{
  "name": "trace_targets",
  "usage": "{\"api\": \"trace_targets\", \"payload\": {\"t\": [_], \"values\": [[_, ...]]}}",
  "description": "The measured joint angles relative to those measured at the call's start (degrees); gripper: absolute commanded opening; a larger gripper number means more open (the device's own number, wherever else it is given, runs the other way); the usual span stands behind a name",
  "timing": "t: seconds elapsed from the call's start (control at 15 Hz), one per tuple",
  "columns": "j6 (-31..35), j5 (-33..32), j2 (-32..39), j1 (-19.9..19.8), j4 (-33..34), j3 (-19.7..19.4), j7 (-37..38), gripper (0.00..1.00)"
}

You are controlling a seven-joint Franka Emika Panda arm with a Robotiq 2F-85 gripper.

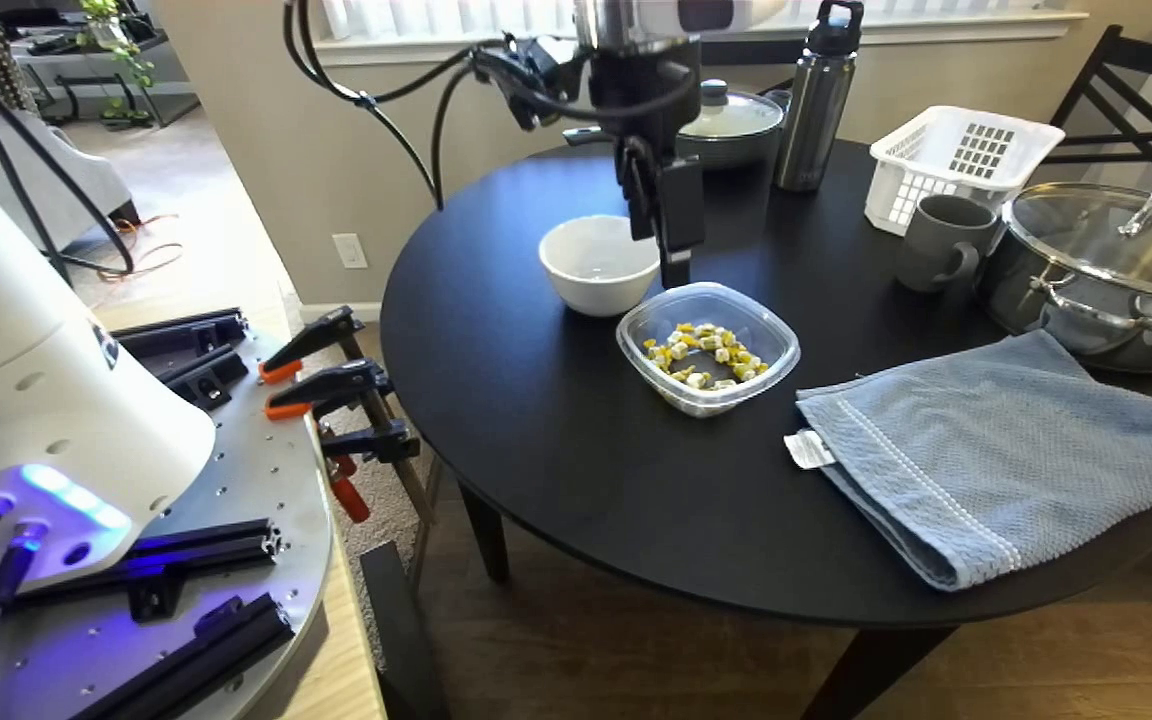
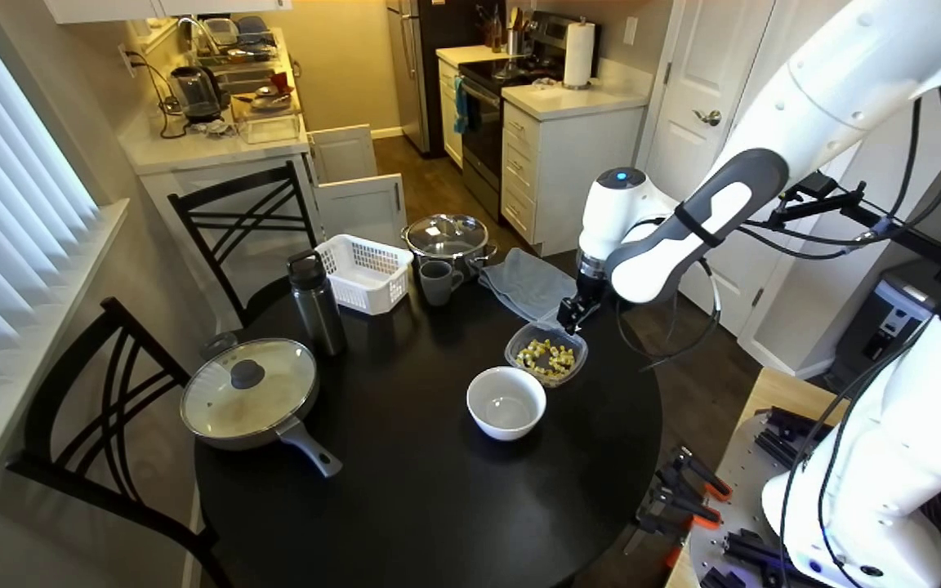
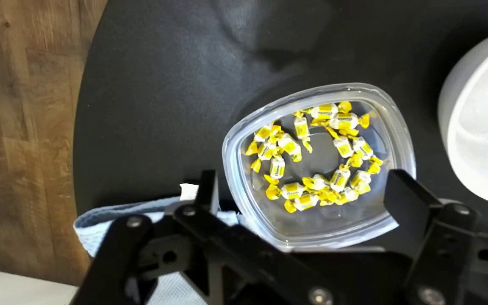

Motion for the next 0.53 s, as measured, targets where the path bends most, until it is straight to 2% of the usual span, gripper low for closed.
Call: {"api": "trace_targets", "payload": {"t": [0.27, 0.53], "values": [[5.39, 5.52, 10.56, 1.48, 4.58, -1.87, -1.24, 1.00], [5.77, 10.70, 18.11, 3.79, 11.15, -2.15, -2.80, 1.00]]}}
